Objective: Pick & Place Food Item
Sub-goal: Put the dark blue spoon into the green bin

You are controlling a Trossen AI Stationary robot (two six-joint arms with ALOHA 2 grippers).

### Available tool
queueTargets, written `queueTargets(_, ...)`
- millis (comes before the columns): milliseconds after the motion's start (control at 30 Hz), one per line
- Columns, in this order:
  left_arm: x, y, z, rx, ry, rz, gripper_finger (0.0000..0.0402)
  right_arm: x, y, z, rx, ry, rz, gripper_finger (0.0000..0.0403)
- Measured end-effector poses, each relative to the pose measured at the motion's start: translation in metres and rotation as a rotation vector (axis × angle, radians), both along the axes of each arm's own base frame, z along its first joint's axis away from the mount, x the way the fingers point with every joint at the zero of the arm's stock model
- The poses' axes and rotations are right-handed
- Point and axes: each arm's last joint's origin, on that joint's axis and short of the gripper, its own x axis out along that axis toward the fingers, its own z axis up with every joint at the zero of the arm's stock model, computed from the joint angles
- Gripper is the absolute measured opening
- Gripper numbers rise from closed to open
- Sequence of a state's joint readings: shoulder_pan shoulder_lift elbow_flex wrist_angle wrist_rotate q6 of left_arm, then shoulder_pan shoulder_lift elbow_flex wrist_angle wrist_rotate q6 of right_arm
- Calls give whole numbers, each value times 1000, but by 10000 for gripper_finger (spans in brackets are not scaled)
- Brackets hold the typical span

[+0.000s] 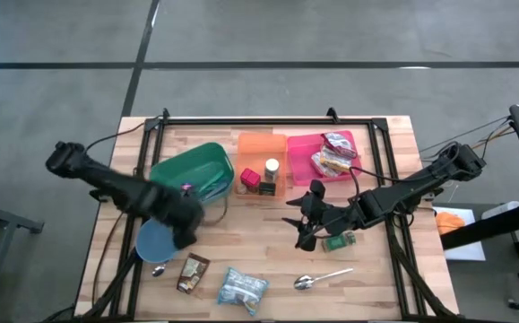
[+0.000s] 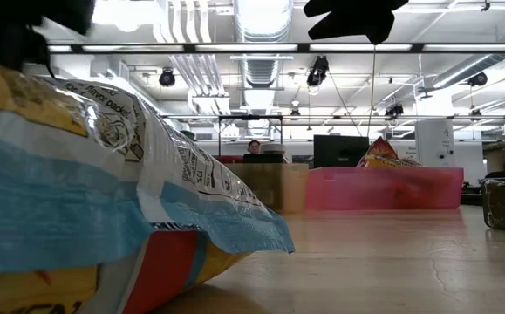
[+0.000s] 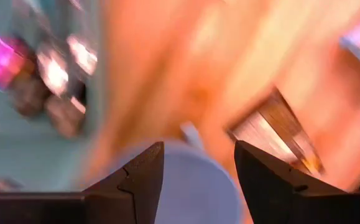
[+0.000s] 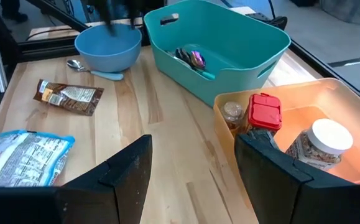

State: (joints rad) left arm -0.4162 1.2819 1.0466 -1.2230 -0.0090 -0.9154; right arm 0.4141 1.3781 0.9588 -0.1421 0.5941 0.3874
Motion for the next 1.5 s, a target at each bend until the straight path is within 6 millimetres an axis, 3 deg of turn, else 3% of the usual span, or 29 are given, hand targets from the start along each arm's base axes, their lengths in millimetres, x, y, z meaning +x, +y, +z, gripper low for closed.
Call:
queueTargets(167, -25, -53, 1, -84, -33, 49, 198, 1, -1, 1, -29, 2, 13, 225)
queueTargets(333, -41, -93, -4, -134, -90, 101, 198, 2, 0, 6, -42, -10, 22, 225)
queueTargets(533, -46, -119, -30, -95, 48, 117, 198, 3, 0, 8, -74, -7, 40, 225)
queueTargets(767, -32, -144, -48, -48, 124, 68, 198, 2, 0, 8, -104, 0, 55, 225)
queueTargets(1067, -26, -156, -65, 4, 226, 61, 198, 2, 0, 8, -107, 0, 56, 225)
queueTargets(1500, -36, -142, -89, 106, 244, 211, 198, 2, 0, 8, -107, 0, 57, 225)
